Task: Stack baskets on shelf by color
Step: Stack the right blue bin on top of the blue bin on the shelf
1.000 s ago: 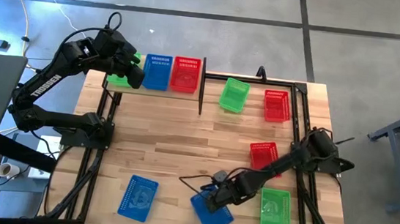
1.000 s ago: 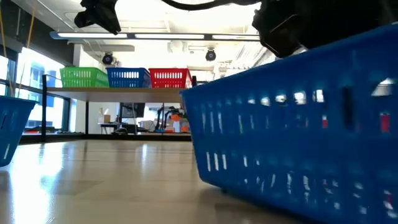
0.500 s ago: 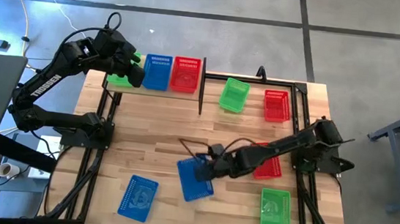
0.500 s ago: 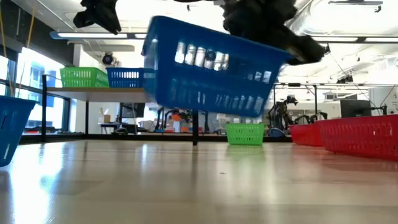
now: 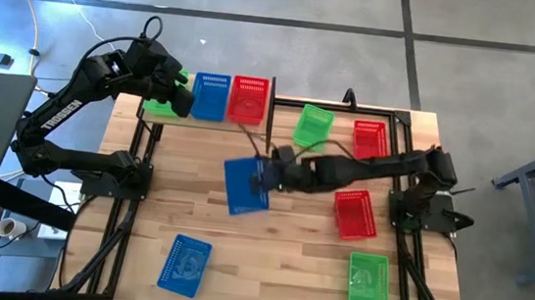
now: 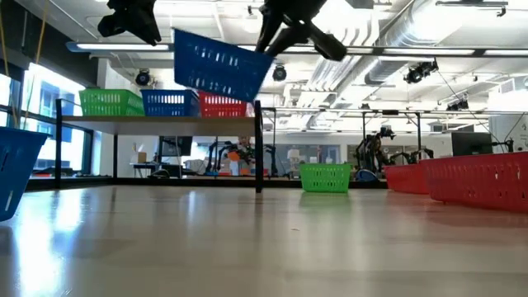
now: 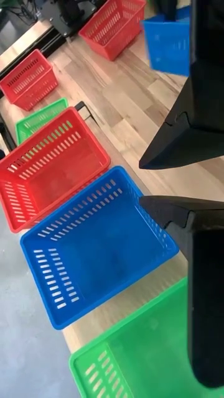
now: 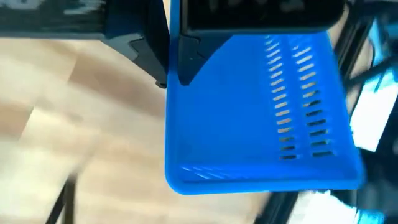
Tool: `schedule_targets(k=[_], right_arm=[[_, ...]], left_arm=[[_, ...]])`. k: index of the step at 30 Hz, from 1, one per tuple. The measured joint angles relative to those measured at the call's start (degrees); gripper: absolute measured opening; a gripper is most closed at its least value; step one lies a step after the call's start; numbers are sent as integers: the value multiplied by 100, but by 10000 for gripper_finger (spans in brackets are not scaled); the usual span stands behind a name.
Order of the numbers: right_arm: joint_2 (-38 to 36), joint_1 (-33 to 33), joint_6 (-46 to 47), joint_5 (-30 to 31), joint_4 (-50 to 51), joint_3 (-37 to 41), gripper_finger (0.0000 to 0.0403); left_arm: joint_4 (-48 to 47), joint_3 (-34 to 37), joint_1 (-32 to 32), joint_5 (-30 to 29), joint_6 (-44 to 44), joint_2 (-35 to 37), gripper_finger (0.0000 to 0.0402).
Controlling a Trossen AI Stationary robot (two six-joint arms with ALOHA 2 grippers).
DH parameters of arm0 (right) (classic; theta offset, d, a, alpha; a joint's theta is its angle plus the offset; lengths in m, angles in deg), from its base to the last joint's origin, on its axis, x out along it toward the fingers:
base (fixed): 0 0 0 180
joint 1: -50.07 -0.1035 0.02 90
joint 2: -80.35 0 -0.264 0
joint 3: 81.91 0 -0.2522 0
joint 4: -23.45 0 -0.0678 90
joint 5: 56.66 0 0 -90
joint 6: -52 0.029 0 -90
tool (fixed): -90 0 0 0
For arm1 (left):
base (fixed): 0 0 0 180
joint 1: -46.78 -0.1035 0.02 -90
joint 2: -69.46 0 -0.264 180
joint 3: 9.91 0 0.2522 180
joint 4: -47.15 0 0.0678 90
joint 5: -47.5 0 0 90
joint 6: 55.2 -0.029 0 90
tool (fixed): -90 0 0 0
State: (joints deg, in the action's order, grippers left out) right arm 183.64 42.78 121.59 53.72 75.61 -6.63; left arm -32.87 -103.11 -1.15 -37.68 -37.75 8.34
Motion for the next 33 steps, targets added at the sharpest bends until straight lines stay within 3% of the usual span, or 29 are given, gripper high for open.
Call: schedule_targets(k=[9,23,28,33], right_arm=[[11,517,-946,16,58,-418,0],[9,1398,-2621,177,365,-1534,0],[9,1641,-2970,193,313,-1622,0],[9,1807,-3116,210,123,-1627,0]], left_arm=[[-18,-1,0,-8,37,-4,80],[38,-2,33,-9,933,-4,171],[338,-2,406,-160,1389,-4,171],[831,-2,926,-714,1700,-4,168]])
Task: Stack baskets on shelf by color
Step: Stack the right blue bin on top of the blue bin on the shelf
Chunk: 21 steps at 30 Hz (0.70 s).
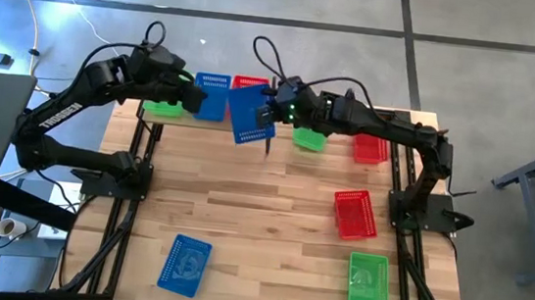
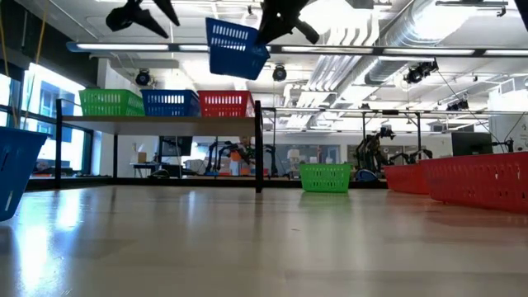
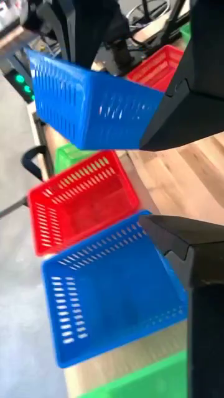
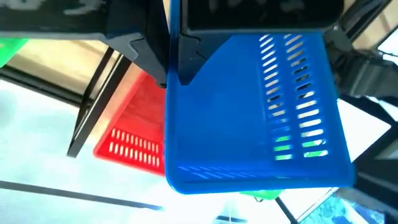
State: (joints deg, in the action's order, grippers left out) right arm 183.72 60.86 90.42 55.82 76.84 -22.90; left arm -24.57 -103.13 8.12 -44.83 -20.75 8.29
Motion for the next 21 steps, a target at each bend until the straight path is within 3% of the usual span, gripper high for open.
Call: schedule_targets(k=[14,21], right_arm=[[2,249,-210,131,-110,1,0],[2,273,-424,94,-108,1,0]], left_arm=[[724,-2,1100,-880,492,-304,168],[1039,-2,1332,-1100,545,-687,168]])
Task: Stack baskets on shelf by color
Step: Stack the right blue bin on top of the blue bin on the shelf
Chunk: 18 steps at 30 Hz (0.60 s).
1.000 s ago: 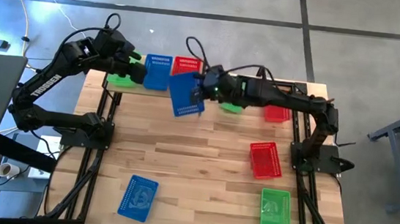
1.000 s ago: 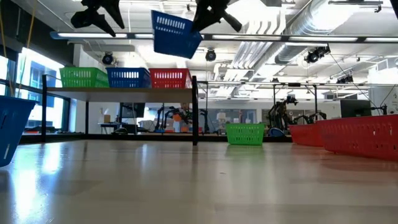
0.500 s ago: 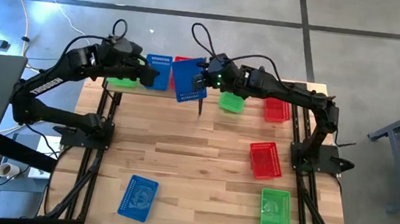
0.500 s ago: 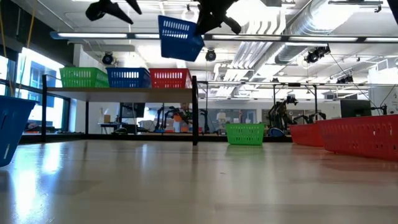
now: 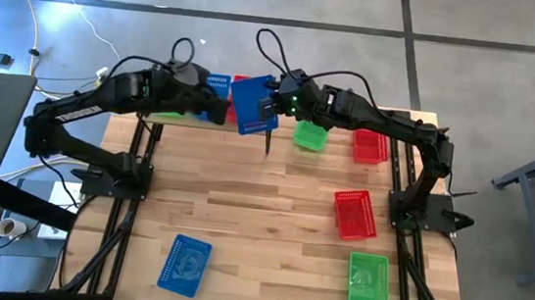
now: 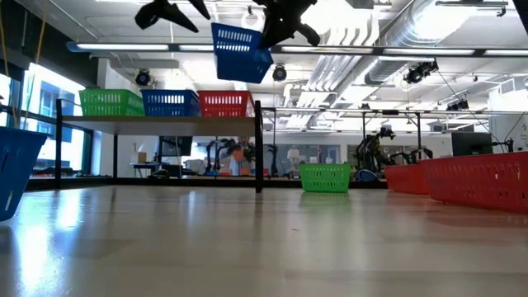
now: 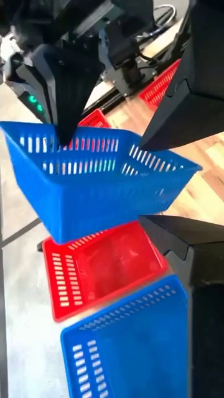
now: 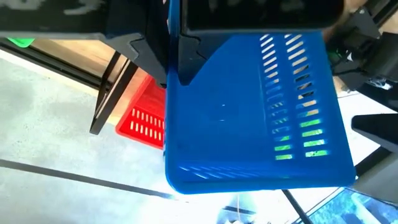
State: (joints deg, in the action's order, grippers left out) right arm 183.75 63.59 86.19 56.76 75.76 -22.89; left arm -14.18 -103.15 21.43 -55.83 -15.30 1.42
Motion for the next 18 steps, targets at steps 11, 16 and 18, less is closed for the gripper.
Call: schedule_targets(k=[11,16,18], right_arm=[[0,0,-170,145,109,0,0],[43,0,-123,84,58,0,0],[58,-3,-116,-13,37,0,0]], left_arm=[[196,0,97,-273,133,-460,168],[217,0,151,-544,172,-601,168],[222,0,151,-556,200,-654,168]])
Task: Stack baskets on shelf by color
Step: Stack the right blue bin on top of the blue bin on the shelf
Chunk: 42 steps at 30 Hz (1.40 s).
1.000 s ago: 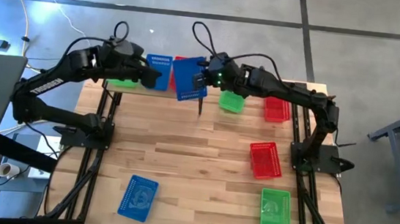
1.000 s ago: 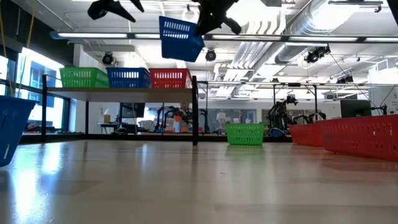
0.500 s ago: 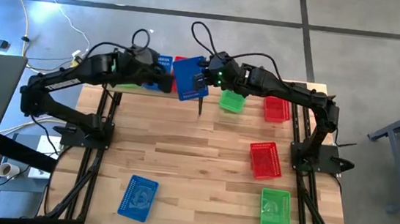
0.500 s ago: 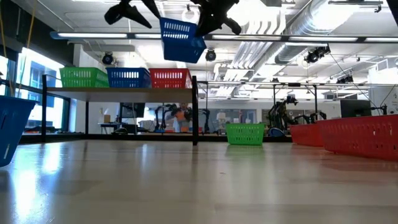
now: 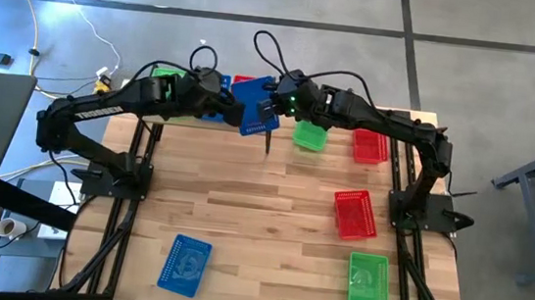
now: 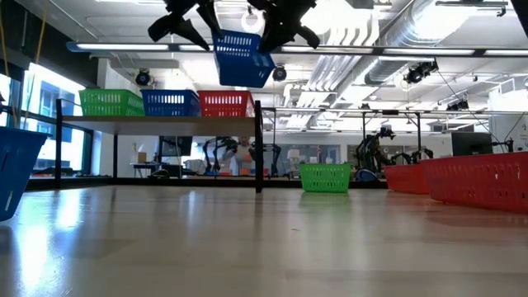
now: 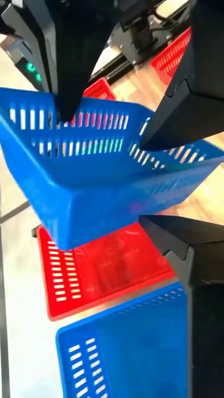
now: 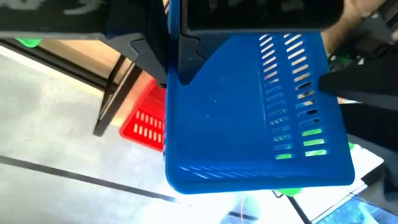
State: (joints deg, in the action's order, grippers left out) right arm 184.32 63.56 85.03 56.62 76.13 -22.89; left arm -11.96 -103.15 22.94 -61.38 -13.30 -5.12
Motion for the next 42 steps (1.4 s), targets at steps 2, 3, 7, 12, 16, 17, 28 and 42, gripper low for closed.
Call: schedule_targets(k=[2,3,7,12,16,17,28,42], right_arm=[[19,-15,9,-82,-147,0,0],[25,-28,5,-91,-164,0,0],[30,-41,-8,-96,-182,0,0],[30,-38,-6,-96,-138,0,0],[30,-34,-4,-93,-132,0,0],[30,-36,-4,-93,-131,0,0],[27,-38,-144,-100,-235,0,0],[-10,-3,-4,-348,-192,4,137]], left_arm=[[39,0,0,-16,-3,-57,168],[27,0,-4,-58,-2,-93,168],[16,1,-8,-162,-3,-195,165],[15,2,-4,-324,-47,-204,129],[16,2,-7,-354,-209,-204,81],[12,2,-8,-364,-260,-204,68],[16,4,-15,-641,-529,-204,4],[-18,4,-95,-600,-971,-203,1]])
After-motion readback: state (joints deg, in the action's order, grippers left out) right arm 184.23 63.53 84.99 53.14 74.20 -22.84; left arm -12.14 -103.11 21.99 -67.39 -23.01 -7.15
